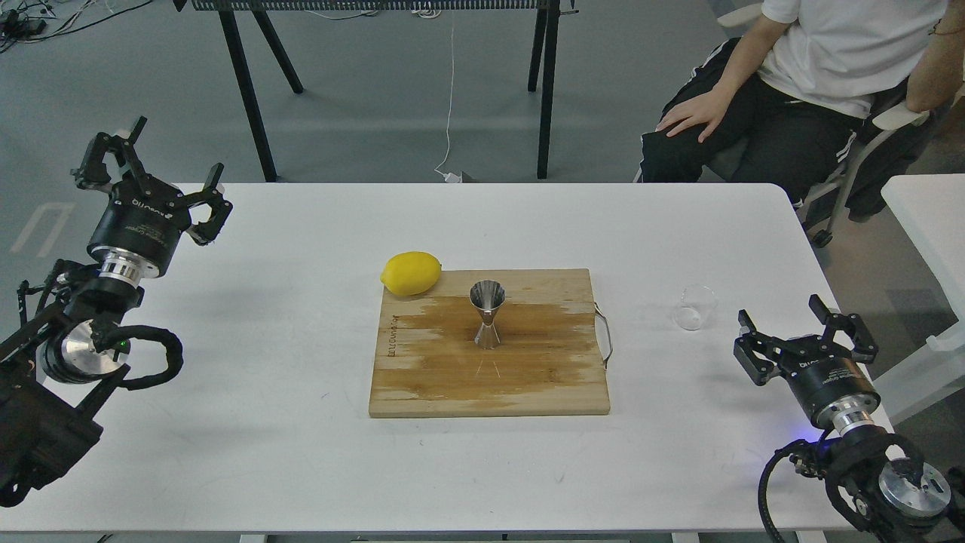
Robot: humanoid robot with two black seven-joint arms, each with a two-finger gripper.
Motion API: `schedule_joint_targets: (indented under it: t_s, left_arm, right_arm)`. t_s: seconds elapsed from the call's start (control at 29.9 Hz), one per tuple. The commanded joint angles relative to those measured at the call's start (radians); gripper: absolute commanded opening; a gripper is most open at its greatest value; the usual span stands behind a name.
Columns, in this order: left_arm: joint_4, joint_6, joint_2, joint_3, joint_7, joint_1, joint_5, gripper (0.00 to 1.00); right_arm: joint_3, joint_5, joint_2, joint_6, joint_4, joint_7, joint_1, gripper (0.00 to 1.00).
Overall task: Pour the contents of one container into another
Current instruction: 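Reach the right gripper to the clear glass and grasp it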
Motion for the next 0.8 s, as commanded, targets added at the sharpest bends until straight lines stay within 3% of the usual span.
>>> schedule_joint_targets:
  t_s: [0.0,0.37,0.77]
  left_arm:
    - [-0.002,0.007,0.005,-0.002,0.000,-0.001,0.000,1.00]
    - [-0.002,0.010,0.014,-0.003,0.000,-0.001,-0.002,1.00]
    - [-0.002,0.013,0.014,-0.003,-0.002,-0.001,-0.002,1.00]
  right_arm:
    - [-0.002,-0.001,0.071,-0.069,-0.009,0.003,0.015,1.00]
    - [-0.005,-0.001,0.112,-0.267,-0.147,0.000,0.144,1.00]
    - [-0.008,-0.003,0.158,-0.273,-0.239,-0.006,0.225,0.96]
